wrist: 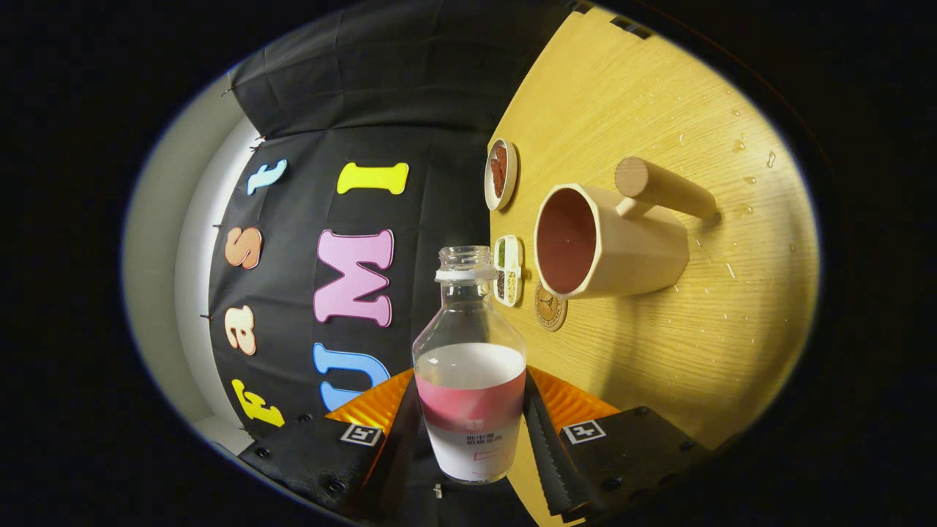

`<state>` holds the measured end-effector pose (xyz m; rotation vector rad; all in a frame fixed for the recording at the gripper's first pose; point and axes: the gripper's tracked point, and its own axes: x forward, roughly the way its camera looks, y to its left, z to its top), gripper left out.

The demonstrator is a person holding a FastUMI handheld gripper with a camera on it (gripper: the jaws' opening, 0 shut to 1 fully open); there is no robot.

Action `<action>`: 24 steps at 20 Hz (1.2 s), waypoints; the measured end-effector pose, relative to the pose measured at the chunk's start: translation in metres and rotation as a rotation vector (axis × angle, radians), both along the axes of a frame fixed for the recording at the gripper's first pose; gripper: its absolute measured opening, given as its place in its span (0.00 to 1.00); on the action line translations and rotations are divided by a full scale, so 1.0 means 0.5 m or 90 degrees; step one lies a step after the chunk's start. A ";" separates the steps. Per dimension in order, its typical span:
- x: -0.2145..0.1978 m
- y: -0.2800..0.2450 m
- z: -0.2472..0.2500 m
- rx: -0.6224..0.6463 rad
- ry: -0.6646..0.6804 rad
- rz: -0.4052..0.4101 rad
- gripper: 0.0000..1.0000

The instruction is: Take the bottle from table, then pour the juice into the cup, finally place the bottle on the coaster

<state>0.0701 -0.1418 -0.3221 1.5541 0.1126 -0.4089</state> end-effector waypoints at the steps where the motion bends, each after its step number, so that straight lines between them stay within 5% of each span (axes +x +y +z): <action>1: -0.001 -0.001 -0.001 0.011 -0.003 -0.003 0.74; 24: 0.029 0.009 -0.009 0.137 -0.005 -0.028 0.74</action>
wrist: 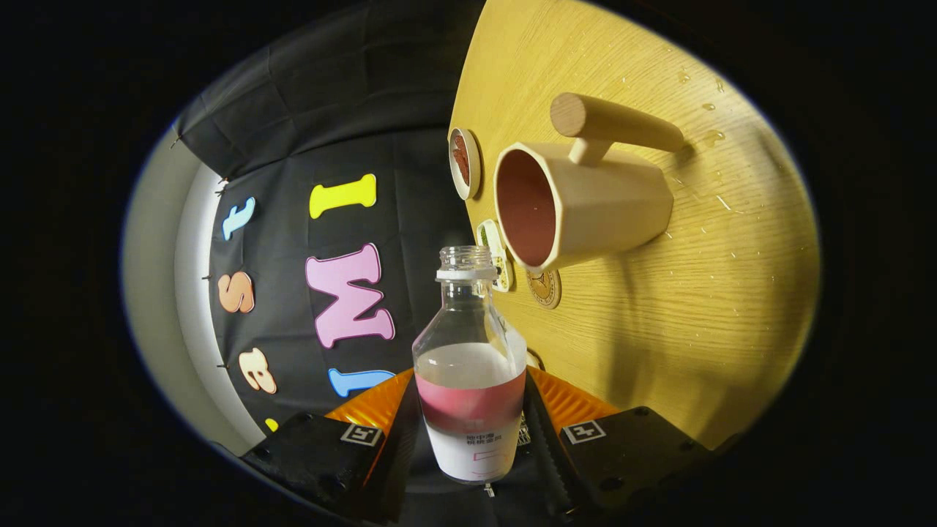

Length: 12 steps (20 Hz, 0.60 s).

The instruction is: Take the bottle from table, then pour the juice into the cup, finally place the bottle on the coaster

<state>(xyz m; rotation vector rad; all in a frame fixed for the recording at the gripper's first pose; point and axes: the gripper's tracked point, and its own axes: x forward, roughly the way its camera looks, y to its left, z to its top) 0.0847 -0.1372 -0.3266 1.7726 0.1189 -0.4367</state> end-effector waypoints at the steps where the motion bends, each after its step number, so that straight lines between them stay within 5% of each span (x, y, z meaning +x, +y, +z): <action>1: 0.003 0.000 0.004 0.005 -0.001 -0.003 0.74; 12: 0.012 -0.003 0.007 0.038 -0.004 -0.027 0.74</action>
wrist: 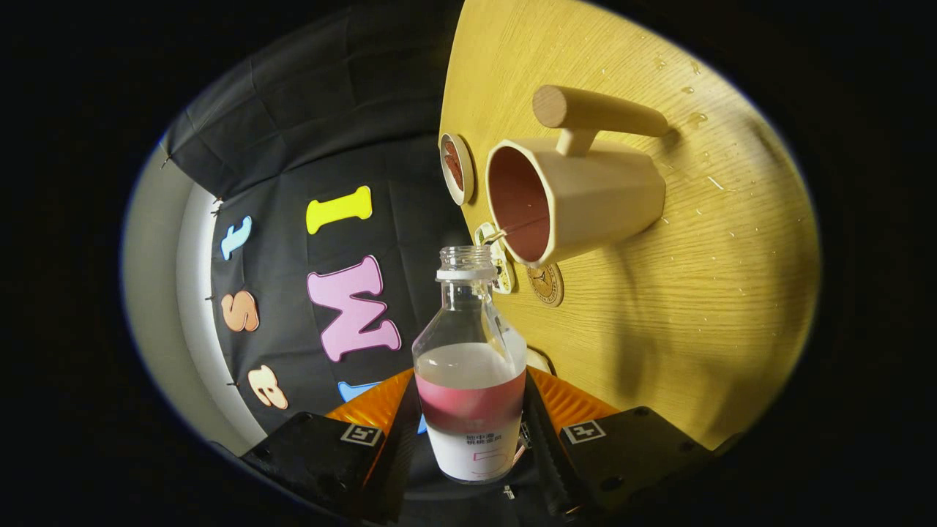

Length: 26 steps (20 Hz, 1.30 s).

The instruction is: Take the bottle from table, then pour the juice into the cup, finally place the bottle on the coaster

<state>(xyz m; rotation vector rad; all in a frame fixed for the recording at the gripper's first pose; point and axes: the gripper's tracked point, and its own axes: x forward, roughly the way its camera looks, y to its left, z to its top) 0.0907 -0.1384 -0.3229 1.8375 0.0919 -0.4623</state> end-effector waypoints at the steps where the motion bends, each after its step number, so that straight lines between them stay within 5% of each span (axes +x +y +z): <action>1: 0.003 0.000 -0.001 0.003 0.000 0.000 0.74; 26: 0.030 -0.024 0.031 0.047 -0.026 -0.051 0.74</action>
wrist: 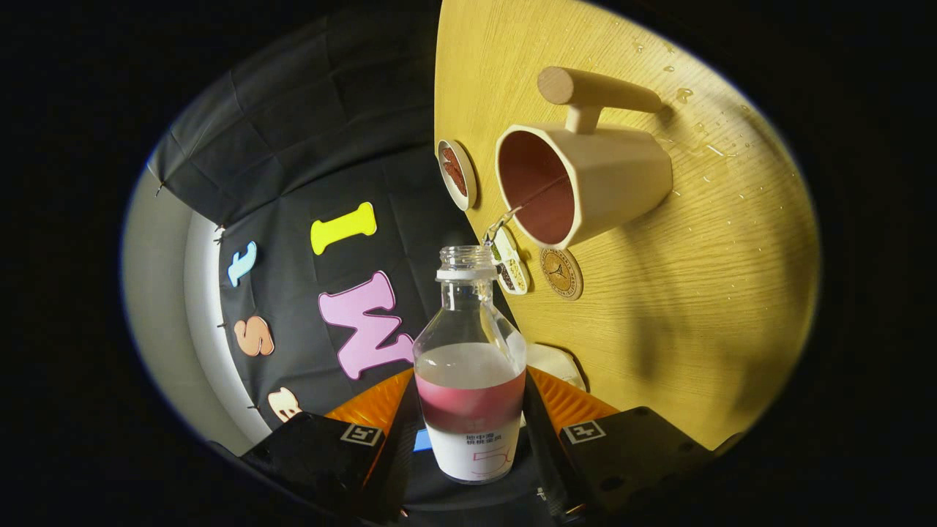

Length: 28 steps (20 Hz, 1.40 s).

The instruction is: Take the bottle from table, then pour the juice into the cup, finally place the bottle on the coaster

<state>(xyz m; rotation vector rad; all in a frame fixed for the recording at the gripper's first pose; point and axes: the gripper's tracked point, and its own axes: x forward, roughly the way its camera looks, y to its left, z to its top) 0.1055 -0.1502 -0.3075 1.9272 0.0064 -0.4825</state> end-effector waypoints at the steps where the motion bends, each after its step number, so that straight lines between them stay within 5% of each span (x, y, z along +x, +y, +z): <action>1: -0.001 -0.003 -0.001 0.002 0.000 -0.004 0.74; 28: 0.032 -0.053 0.080 0.086 -0.069 -0.158 0.74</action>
